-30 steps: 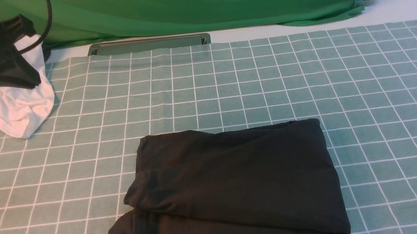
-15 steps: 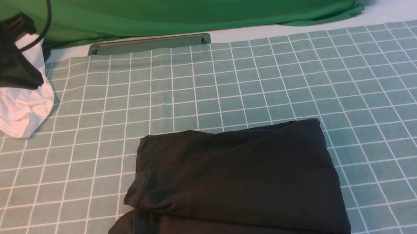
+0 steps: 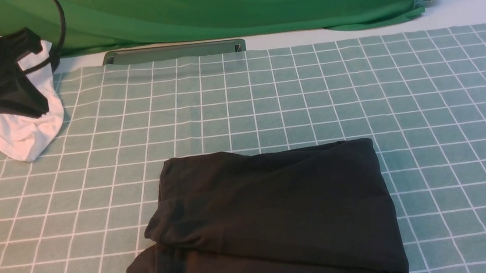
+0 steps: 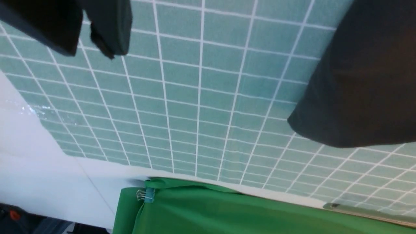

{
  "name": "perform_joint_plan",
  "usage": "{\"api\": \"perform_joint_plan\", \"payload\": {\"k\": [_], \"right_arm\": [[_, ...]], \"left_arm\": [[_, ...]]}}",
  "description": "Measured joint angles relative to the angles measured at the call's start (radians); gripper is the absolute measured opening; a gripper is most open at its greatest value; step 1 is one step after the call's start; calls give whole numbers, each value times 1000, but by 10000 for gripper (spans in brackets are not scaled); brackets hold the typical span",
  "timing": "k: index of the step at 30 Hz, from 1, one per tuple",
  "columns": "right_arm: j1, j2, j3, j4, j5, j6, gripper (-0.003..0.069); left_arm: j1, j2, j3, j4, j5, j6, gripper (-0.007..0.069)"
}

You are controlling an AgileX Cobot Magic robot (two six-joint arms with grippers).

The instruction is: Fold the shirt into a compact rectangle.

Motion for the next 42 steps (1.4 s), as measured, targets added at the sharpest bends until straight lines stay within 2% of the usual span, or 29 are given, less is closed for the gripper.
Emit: {"api": "perform_joint_plan", "payload": {"k": [7, 13, 20, 25, 29, 31, 32, 33, 35, 42], "right_arm": [[59, 0, 0, -23, -20, 1, 190], [68, 0, 0, -23, -20, 1, 203], [70, 0, 0, -23, -20, 1, 216], [73, 0, 0, -23, -20, 1, 217], [73, 0, 0, -23, -20, 1, 225], [73, 0, 0, -23, -20, 1, 232], [73, 0, 0, -23, -20, 1, 232], [73, 0, 0, -23, -20, 1, 234], [73, 0, 0, -23, -20, 1, 236], [73, 0, 0, -23, -20, 1, 237]], "left_arm": [[0, -17, 0, -2, -1, 1, 16], [0, -65, 24, -10, -1, 1, 16], [0, -287, 206, -27, -2, 8, 16], [0, -552, 445, -50, -46, 33, 16], [0, -757, 649, -170, -167, 78, 16], [0, -884, 806, -348, -229, 190, 16], [0, -894, 806, -348, -234, 199, 16], [0, -962, 880, -434, -270, 259, 16], [0, -1053, 970, -512, -335, 331, 16], [0, -1248, 1042, -496, -433, 385, 16]]}}
